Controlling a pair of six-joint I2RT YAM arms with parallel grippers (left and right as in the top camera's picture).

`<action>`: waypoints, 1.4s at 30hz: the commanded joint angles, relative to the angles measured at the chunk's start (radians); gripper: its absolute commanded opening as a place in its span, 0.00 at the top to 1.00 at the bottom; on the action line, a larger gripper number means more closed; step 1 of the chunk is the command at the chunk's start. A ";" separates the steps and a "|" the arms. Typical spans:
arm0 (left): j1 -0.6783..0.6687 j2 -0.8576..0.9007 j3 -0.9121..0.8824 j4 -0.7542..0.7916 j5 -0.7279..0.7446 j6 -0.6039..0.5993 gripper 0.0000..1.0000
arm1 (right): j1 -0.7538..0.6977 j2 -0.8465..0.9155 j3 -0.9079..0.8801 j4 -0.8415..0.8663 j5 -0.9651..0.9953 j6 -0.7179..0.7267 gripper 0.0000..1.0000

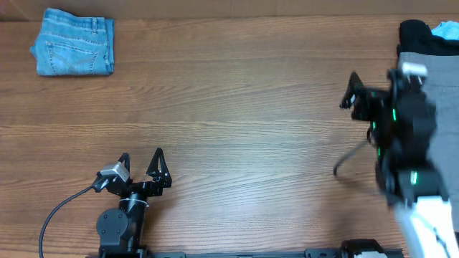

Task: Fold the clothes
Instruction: 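Reach the right gripper to the grey shorts on the right stack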

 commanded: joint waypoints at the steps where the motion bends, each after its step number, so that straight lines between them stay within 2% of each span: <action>1: -0.006 -0.008 -0.003 0.000 0.008 -0.009 0.00 | -0.055 0.191 0.253 -0.134 0.046 -0.016 0.00; 6: -0.006 -0.008 -0.003 0.000 0.008 -0.009 0.00 | -0.168 0.476 0.576 -0.401 0.045 -0.015 0.00; 9: -0.006 -0.008 -0.003 0.000 0.008 -0.009 0.00 | -0.190 0.544 0.620 -0.448 0.047 -0.016 0.00; 17: -0.006 -0.008 -0.003 0.000 0.008 -0.009 0.00 | -0.273 0.710 0.618 -0.256 0.047 -0.094 0.00; 26: -0.006 -0.008 -0.003 0.000 0.008 -0.009 0.00 | -0.309 0.950 0.618 -0.131 0.048 -0.135 0.00; 42: -0.006 -0.008 -0.003 0.000 0.008 -0.009 0.00 | -0.328 1.206 0.619 0.061 0.258 -0.188 0.01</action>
